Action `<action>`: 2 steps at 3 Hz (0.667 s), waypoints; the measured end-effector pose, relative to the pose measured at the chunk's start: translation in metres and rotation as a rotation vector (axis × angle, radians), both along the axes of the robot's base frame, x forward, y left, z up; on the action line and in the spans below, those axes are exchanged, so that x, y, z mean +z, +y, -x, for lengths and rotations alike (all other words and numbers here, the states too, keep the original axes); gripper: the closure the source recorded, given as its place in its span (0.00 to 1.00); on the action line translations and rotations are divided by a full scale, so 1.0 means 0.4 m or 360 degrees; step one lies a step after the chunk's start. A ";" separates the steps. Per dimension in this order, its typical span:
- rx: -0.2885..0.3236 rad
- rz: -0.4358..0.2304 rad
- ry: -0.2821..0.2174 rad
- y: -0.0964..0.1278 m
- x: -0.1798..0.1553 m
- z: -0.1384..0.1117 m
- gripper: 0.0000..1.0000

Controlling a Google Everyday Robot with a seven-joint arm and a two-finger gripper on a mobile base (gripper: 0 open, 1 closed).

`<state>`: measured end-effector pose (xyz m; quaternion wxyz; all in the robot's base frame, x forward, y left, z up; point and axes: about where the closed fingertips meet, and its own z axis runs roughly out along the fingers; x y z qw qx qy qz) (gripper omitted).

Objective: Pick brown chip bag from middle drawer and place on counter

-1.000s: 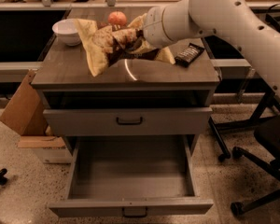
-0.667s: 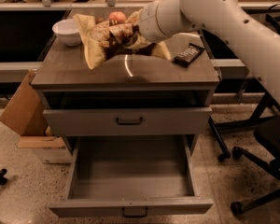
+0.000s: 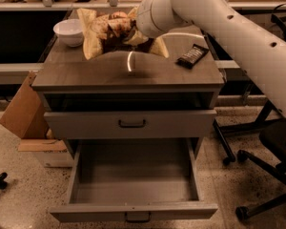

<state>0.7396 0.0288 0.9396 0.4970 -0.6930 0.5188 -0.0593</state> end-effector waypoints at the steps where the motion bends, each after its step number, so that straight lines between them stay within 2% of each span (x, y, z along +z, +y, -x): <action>1: -0.0062 -0.0007 0.0034 0.012 -0.004 -0.024 0.41; 2: -0.0106 -0.0014 0.0066 0.018 -0.015 -0.046 0.17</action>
Offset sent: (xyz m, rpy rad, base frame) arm 0.0291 0.0058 -0.0070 0.0162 0.0600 -0.1077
